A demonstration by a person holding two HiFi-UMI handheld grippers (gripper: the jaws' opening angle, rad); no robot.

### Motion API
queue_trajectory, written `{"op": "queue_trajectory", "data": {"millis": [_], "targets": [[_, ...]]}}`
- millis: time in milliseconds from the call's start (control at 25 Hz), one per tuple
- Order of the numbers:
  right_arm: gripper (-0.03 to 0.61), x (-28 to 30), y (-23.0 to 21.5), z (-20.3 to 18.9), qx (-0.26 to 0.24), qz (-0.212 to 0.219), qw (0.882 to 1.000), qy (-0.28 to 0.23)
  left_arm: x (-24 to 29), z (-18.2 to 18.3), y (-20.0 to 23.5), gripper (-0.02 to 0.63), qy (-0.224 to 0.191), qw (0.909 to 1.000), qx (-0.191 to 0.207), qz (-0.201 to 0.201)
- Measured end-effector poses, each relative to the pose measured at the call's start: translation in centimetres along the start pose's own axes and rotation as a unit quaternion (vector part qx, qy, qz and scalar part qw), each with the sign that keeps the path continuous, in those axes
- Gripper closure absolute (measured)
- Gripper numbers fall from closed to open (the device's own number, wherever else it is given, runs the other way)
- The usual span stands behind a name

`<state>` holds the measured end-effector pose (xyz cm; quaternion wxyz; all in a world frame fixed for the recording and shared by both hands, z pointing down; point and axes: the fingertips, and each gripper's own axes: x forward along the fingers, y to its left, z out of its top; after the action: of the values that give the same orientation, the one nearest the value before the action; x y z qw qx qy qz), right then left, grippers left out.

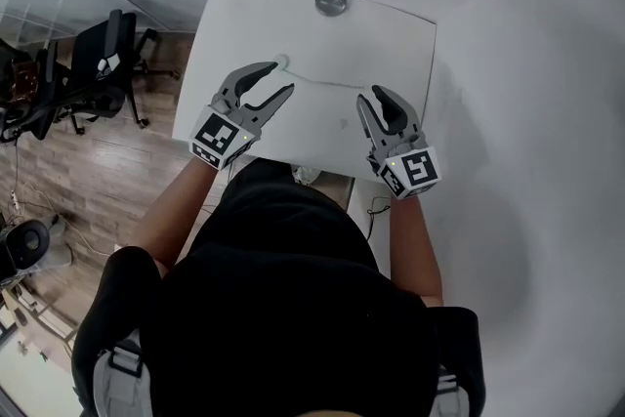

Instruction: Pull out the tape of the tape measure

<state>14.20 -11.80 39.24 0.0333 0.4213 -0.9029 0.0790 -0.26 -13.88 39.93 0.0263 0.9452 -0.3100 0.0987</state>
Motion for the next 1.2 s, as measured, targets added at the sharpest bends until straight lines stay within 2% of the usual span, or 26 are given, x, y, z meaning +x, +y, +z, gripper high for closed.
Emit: {"op": "queue_trajectory", "data": {"millis": [200, 320, 480, 680, 800, 960, 1200], "targets": [[0.477, -0.7, 2.0, 2.0, -0.036, 0.017, 0.999, -0.018, -0.2, 2.4, -2.6, 0.457, -0.032, 0.9994, 0.006, -0.011], [0.48, -0.9, 2.7, 2.9, -0.042, 0.019, 0.999, -0.028, -0.4, 3.3, -3.5, 0.5, -0.044, 0.9989, 0.008, -0.014], [0.488, -1.1, 3.3, 4.1, -0.045, 0.02, 0.998, -0.04, -0.8, 4.2, -4.0, 0.54, -0.055, 0.9984, 0.008, -0.011], [0.529, -1.4, 4.1, 4.7, -0.049, 0.025, 0.997, -0.048, -1.0, 4.4, -4.5, 0.603, -0.055, 0.9984, 0.005, -0.009], [0.532, -1.7, 4.2, 5.1, -0.05, 0.02, 0.997, -0.053, -1.1, 4.6, -4.8, 0.603, -0.059, 0.9982, 0.004, -0.01], [0.575, -2.2, 4.0, 5.4, -0.054, 0.005, 0.997, -0.061, -1.1, 4.6, -5.0, 0.603, -0.059, 0.9981, 0.008, -0.012], [0.575, -2.7, 4.1, 5.6, -0.059, 0.001, 0.996, -0.064, -1.2, 4.9, -5.2, 0.603, -0.06, 0.9981, 0.012, -0.008]]}}
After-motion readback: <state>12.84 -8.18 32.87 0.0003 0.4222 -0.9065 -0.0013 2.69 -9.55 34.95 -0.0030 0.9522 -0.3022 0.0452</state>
